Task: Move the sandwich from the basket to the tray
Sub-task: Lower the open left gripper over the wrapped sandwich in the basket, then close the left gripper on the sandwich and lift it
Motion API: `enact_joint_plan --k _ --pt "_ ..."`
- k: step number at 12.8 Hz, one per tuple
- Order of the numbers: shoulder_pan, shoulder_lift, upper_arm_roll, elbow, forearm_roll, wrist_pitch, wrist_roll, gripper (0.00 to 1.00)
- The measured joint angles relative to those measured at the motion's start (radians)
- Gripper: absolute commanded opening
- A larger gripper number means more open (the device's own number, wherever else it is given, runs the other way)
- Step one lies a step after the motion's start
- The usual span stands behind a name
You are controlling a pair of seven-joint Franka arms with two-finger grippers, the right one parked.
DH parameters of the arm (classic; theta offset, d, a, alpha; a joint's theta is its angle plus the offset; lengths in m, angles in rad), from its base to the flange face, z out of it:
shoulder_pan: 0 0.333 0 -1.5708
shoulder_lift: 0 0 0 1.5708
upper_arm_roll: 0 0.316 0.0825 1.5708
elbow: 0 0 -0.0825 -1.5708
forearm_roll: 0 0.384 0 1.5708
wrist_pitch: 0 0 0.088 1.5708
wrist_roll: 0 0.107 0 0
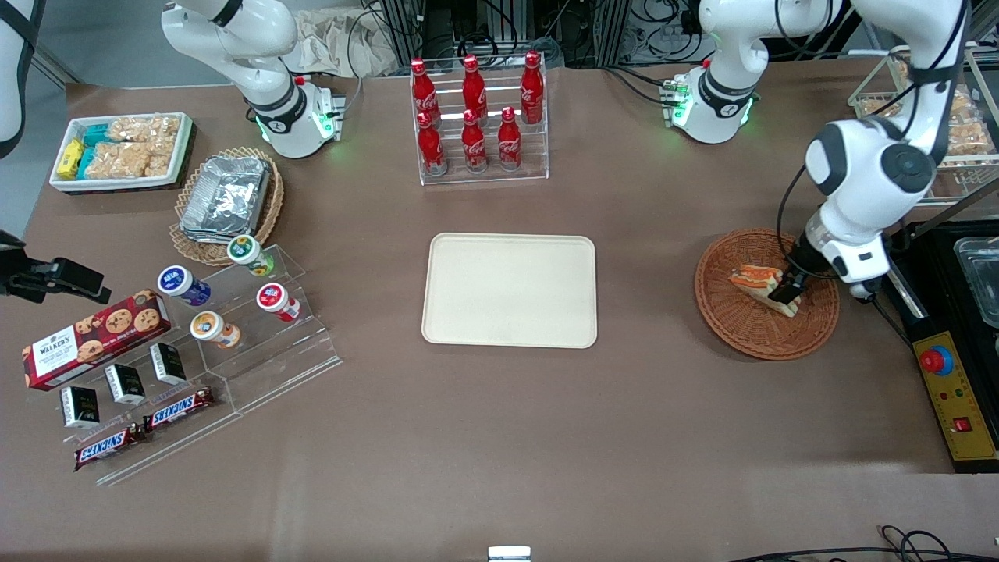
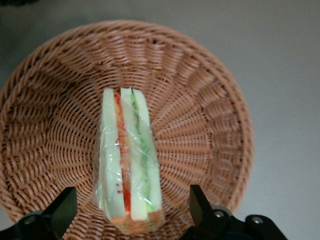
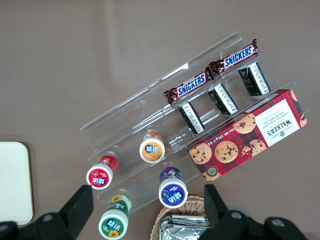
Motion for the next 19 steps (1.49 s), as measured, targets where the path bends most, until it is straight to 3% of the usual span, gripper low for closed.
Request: enact_joint_plan --k 2,3,4,5,12,15,19 --pt "0.000 0.035 0.000 -0.002 0.000 0.026 -0.017 0.96" --pt "0.000 0.049 0.000 -0.003 0.000 0.044 -0.027 0.70" --pt "0.000 0.066 0.000 -0.007 0.000 0.070 -0.032 0.20" --pt "0.000 0.083 0.000 -0.011 0.000 0.094 -0.034 0.00" --pt "0.000 0.092 -0.001 0.003 0.002 0.093 -0.034 0.00" --pt "-0.001 0.008 -0.004 0.119 0.009 -0.182 -0.005 0.00" --pt "-0.006 -0.065 -0.010 0.445 0.054 -0.666 0.060 0.00"
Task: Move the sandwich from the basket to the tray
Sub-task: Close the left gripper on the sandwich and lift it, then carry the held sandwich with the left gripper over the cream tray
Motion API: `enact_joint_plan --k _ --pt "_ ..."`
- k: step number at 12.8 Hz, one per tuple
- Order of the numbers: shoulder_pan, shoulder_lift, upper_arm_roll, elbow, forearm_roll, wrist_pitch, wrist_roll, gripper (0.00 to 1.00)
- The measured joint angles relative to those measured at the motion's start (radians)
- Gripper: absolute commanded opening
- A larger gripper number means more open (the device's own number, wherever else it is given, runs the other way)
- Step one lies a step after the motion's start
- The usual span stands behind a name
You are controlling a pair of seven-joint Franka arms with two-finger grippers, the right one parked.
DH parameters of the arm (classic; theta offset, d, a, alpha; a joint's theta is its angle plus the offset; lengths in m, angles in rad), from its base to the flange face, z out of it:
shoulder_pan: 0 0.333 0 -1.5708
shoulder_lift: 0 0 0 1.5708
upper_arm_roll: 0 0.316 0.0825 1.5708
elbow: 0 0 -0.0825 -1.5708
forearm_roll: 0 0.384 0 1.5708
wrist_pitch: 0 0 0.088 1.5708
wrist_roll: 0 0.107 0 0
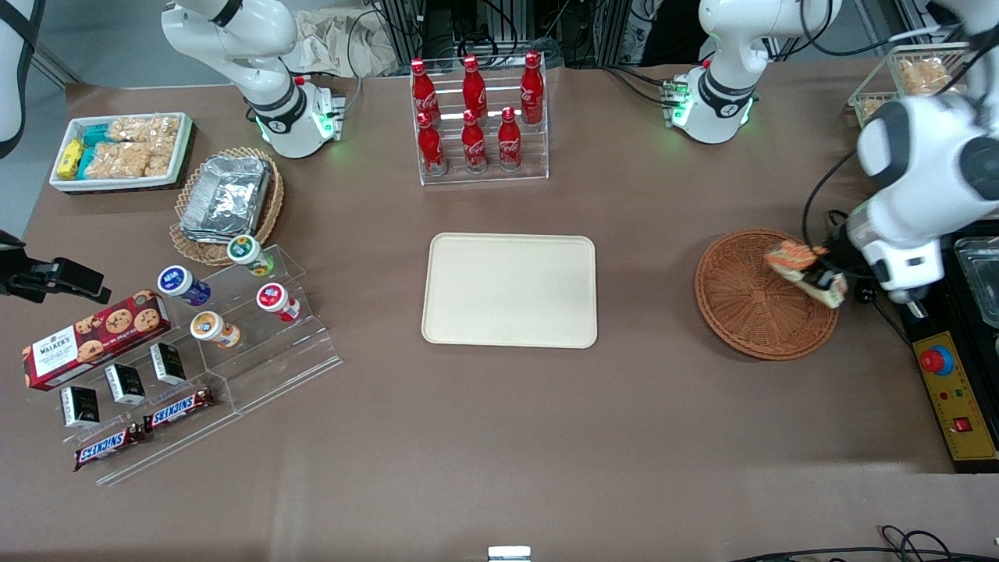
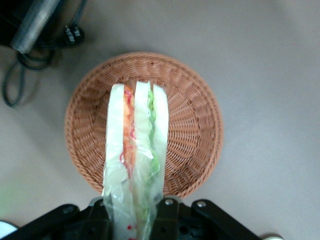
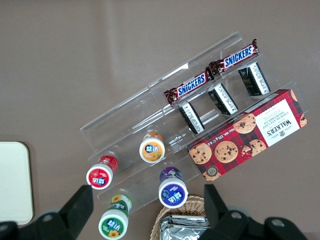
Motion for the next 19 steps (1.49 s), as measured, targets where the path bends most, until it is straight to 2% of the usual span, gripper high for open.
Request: enact_joint_plan --k 5,10,14,19 --pt "-0.004 -0.003 -0.058 0.326 0.004 -0.335 0.236 0.00" --pt "-0.015 0.002 -0.298 0.449 0.000 -0.372 0.238 0.00" --pt "-0.020 0.041 -0.481 0.423 -0.010 -0.299 0.209 0.00" --pt "-0.026 0.084 -0.599 0.132 -0.015 0.097 0.199 0.00"
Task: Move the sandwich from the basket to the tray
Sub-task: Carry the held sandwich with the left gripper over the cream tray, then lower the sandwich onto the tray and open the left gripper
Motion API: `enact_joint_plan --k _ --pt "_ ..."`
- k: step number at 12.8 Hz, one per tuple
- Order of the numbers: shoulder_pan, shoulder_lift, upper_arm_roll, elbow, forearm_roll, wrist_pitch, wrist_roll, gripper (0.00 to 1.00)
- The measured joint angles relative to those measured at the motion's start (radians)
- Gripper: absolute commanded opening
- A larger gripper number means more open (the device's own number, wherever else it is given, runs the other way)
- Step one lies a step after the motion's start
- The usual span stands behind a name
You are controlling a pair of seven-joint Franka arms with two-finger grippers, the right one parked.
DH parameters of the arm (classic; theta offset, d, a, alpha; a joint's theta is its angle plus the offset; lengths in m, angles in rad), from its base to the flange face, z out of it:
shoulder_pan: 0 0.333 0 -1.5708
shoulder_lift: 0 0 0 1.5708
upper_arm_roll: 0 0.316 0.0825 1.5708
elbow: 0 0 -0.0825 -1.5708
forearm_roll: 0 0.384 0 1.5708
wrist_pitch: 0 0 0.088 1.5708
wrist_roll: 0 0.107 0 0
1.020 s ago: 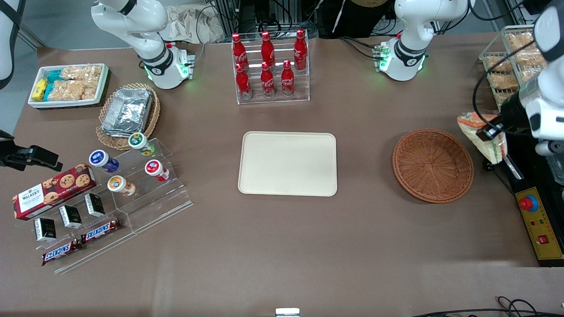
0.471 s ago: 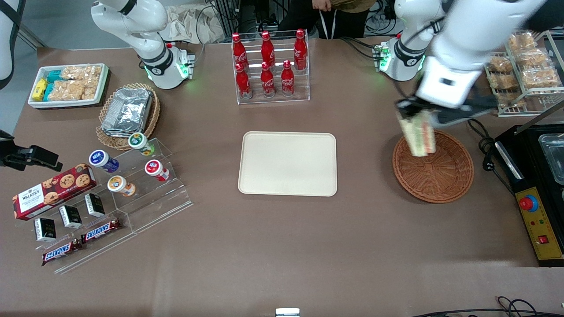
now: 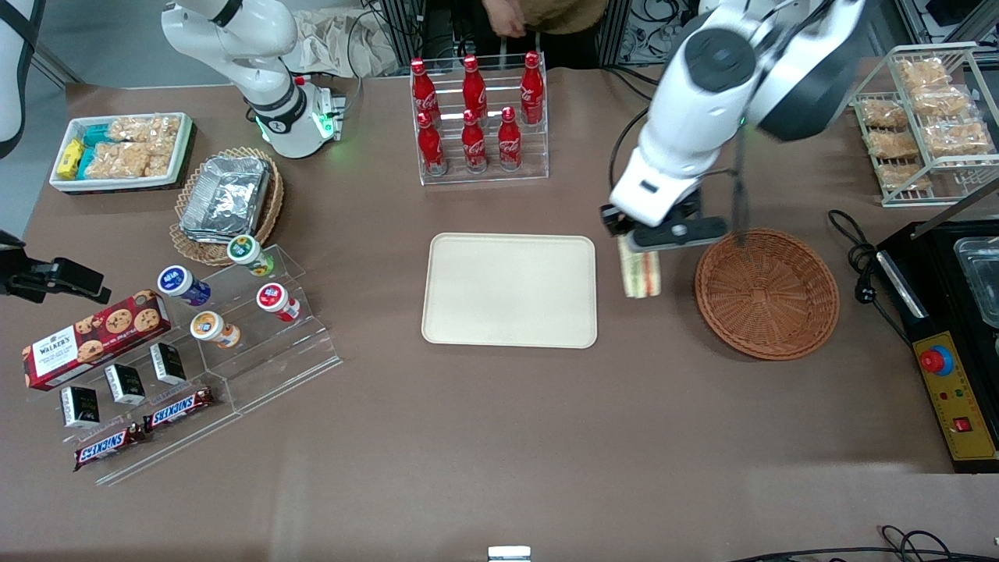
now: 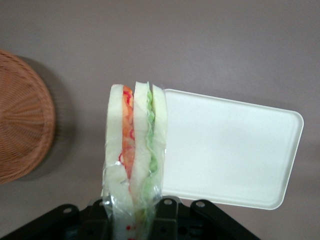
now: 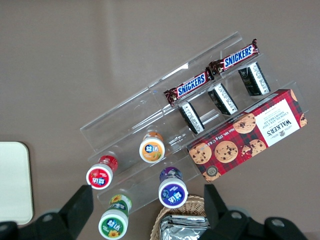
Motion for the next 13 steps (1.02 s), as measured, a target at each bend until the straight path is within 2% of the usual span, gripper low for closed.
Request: enact_joint_plan --k 4,5,9,11,13 --pt "-0.016 0.044 -0.047 -0.230 0.007 0.335 -0.023 0.00" --pt "-0.033 0.071 -0.051 -0.254 0.041 0.376 -0.064 0.00" --pt "-0.070 0.236 -0.054 -0.264 0.366 0.475 -0.314 0.00" --pt "-0.070 0.321 -0.052 -0.263 0.482 0.510 -0.372 0.00" --pt "-0.070 0.383 -0.052 -0.260 0.565 0.539 -0.410 0.00"
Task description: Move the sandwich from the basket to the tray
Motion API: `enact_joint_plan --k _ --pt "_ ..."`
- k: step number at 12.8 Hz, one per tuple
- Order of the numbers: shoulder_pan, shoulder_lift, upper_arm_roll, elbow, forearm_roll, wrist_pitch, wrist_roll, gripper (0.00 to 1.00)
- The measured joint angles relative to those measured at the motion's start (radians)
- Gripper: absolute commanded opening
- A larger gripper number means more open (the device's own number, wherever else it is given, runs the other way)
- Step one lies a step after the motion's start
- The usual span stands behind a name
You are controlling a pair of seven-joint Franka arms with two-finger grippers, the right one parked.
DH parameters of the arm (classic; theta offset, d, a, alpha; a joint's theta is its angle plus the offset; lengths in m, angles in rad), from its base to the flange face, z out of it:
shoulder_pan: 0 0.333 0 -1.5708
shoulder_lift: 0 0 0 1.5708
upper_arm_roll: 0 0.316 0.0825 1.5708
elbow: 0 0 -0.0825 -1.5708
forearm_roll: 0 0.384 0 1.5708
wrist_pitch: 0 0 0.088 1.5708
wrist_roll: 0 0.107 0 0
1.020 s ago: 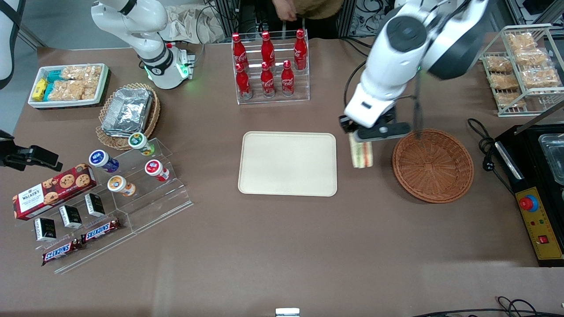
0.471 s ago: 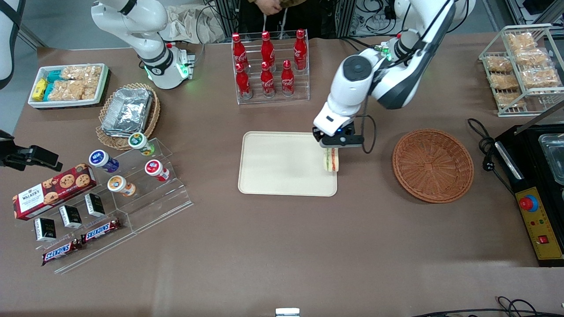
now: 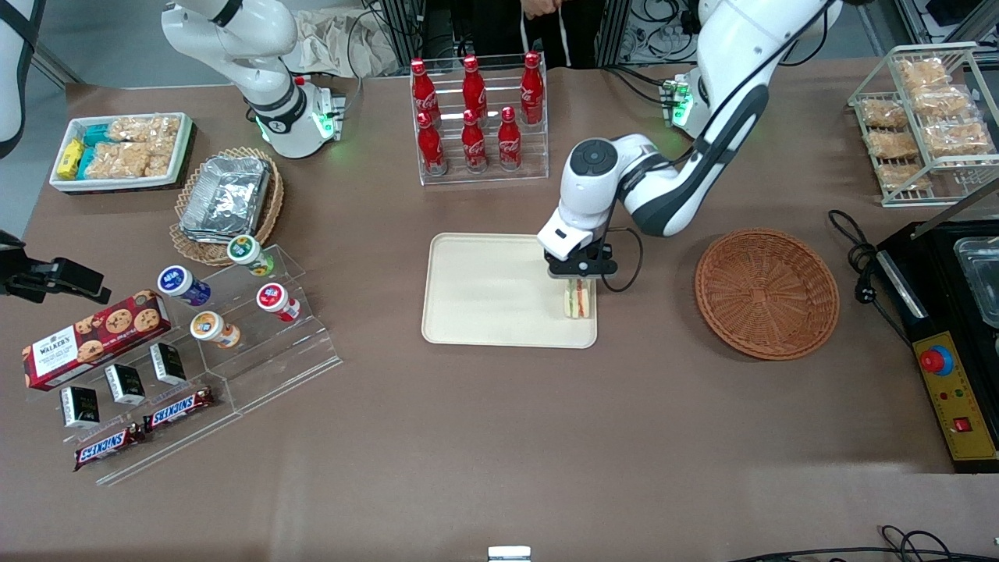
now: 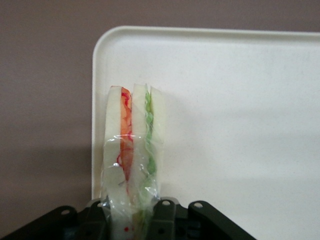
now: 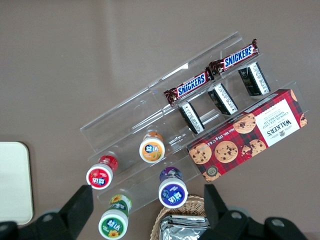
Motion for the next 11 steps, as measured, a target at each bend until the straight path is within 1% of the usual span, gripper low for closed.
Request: enact_joint_plan --k 1,2,3,8,11 --pt "0.000 0.022 0.000 0.002 0.028 0.010 -0.013 0.09" --pt "0.000 0.035 0.000 0.007 0.043 0.016 -0.020 0.71" --pt "0.000 0.037 -0.001 0.012 0.051 0.017 -0.022 1.00" --pt "0.002 0.043 0.001 0.021 0.068 0.017 -0.023 1.00" --pt "0.009 0.029 0.001 0.042 0.065 0.003 -0.028 1.00"
